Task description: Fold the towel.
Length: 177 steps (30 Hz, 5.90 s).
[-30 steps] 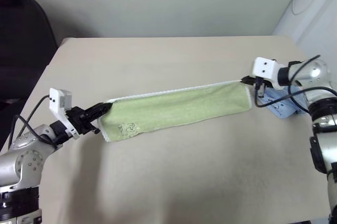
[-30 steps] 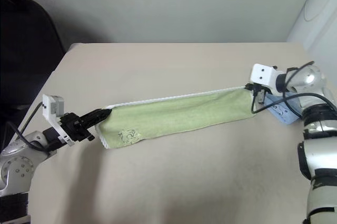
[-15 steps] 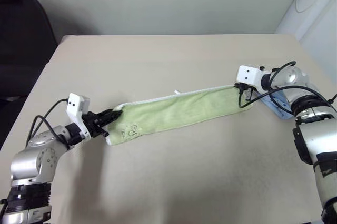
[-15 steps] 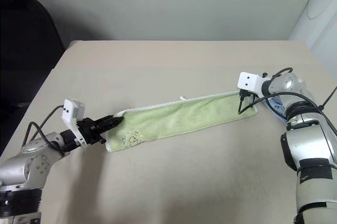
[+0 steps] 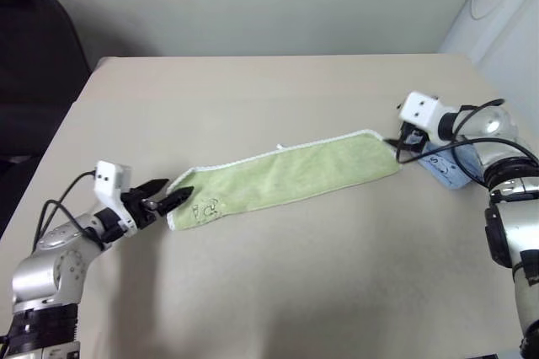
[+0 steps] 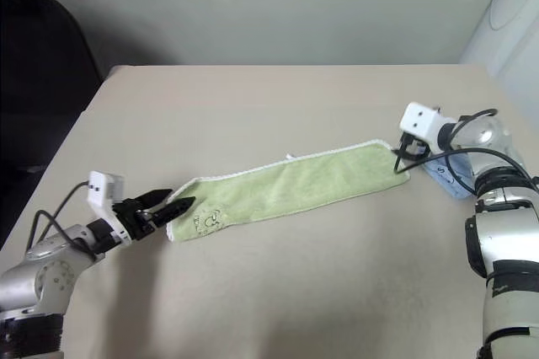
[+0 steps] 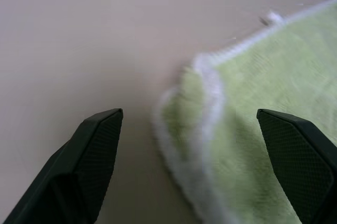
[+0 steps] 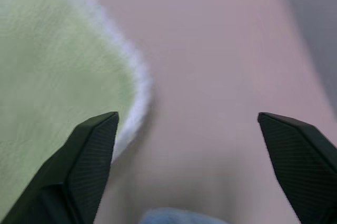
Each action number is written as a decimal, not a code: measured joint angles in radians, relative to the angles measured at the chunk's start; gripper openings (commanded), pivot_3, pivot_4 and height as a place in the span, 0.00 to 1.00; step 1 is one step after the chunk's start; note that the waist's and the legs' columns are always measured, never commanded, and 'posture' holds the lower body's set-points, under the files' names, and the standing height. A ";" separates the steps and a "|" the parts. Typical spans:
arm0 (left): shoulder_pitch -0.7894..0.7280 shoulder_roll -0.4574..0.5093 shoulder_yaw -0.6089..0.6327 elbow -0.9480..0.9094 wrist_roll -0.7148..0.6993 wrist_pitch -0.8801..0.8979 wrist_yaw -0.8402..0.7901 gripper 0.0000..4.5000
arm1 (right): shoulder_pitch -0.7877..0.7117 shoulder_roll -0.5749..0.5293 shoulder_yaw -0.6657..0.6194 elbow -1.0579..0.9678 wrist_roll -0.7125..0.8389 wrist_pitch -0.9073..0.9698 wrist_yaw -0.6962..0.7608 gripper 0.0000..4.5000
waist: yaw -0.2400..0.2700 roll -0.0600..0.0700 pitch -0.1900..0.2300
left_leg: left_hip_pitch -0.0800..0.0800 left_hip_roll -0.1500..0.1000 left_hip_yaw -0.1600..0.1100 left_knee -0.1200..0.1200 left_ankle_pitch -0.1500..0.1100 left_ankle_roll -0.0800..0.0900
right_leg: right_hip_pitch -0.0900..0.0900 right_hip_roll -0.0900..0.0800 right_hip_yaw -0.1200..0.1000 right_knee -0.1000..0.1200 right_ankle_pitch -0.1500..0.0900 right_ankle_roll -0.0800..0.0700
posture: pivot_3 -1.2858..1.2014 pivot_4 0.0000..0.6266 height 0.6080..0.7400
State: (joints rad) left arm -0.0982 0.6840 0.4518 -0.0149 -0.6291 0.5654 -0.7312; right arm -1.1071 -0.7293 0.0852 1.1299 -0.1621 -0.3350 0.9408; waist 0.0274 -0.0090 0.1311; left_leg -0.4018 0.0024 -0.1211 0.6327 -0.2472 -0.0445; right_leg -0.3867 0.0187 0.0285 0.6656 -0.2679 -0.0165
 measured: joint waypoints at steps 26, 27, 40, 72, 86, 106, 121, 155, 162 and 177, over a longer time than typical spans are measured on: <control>0.051 -0.017 -0.234 -0.401 -0.019 -0.042 -0.074 1.00 | 0.539 0.332 -0.727 -0.980 0.829 1.690 -0.566 0.99 | -0.009 -0.002 -0.001 | 0.011 -0.001 -0.001 -0.001 0.002 0.001 | 0.008 0.001 0.001 -0.004 0.000 0.000 | 0.52 0.24 1.00; 0.054 -0.018 -0.234 -0.402 -0.019 -0.042 -0.074 1.00 | 0.530 0.336 -0.739 -0.968 0.831 1.690 -0.579 0.99 | -0.009 -0.002 -0.001 | 0.011 -0.001 -0.001 -0.001 0.002 0.001 | 0.008 0.001 0.001 -0.004 0.000 0.000 | 0.52 0.24 1.00; 0.087 -0.031 -0.229 -0.428 -0.023 -0.042 -0.059 1.00 | 0.417 0.382 -0.764 -0.711 0.830 1.506 -0.635 0.99 | -0.016 -0.005 -0.003 | 0.020 -0.001 -0.001 0.003 -0.005 0.014 | 0.017 0.001 0.001 -0.003 0.001 0.002 | 0.52 0.24 1.00; 0.071 -0.043 -0.232 -0.417 -0.015 -0.057 -0.044 1.00 | 0.500 0.111 -0.545 -1.042 0.861 1.370 -0.522 0.01 | -0.006 -0.002 -0.001 | 0.015 -0.001 -0.001 -0.001 -0.004 0.009 | 0.013 0.001 0.001 -0.005 -0.001 0.001 | 0.52 0.24 1.00; 0.083 -0.072 -0.237 -0.419 -0.004 -0.063 -0.026 1.00 | 0.586 -0.041 0.135 -1.378 0.507 0.983 -0.163 0.01 | -0.008 -0.002 -0.001 | 0.013 -0.001 -0.002 0.002 -0.001 0.003 | 0.013 0.002 0.001 -0.005 -0.003 0.005 | 0.52 0.24 1.00; 0.149 -0.082 -0.201 -0.459 -0.046 -0.054 0.028 1.00 | 0.627 0.096 0.081 -1.366 0.504 0.978 -0.104 0.74 | -0.004 -0.003 -0.002 | 0.011 -0.001 -0.002 0.005 -0.001 0.003 | 0.013 0.002 0.001 -0.005 -0.003 0.004 | 0.52 0.24 1.00; 0.221 -0.207 -0.137 -0.482 -0.289 0.060 0.180 1.00 | 0.592 0.196 0.005 -1.000 0.491 0.897 -0.130 0.08 | -0.006 -0.004 -0.002 | 0.015 -0.001 -0.002 0.004 -0.001 0.002 | 0.015 0.002 0.001 -0.004 -0.003 0.004 | 0.52 0.24 1.00; 0.117 -0.445 -0.110 -0.247 -0.790 0.120 0.916 1.00 | 0.419 0.366 -0.092 -1.108 0.600 0.824 -0.177 0.08 | 0.022 0.017 -0.006 | 0.037 -0.005 -0.006 0.000 -0.001 0.010 | 0.037 0.002 0.000 -0.002 -0.003 0.002 | 0.52 0.24 1.00; 0.050 -0.432 -0.100 -0.163 -0.751 0.129 0.926 0.54 | 0.425 0.374 -0.112 -1.132 0.600 0.822 -0.215 0.07 | 0.022 0.018 -0.007 | 0.035 -0.005 -0.005 -0.002 0.005 -0.001 | 0.036 0.002 0.000 -0.004 -0.005 0.002 | 0.52 0.24 1.00; 0.013 -0.331 0.008 -0.153 -0.715 0.129 0.896 0.01 | 0.478 0.373 -0.121 -1.196 0.600 0.823 -0.258 0.07 | 0.000 0.010 -0.002 | 0.026 -0.001 -0.005 -0.003 0.002 -0.005 | 0.025 0.009 0.002 -0.006 -0.007 0.001 | 0.52 0.24 1.00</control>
State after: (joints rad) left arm -0.0849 0.3535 0.4598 -0.1682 -1.3438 0.6941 0.1645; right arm -0.6291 -0.3566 -0.0355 -0.0665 0.4382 0.4876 0.6827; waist 0.0275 0.0008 0.1295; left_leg -0.3762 0.0017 -0.1258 0.6295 -0.2449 -0.0499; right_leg -0.3615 0.0279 0.0304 0.6596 -0.2750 -0.0158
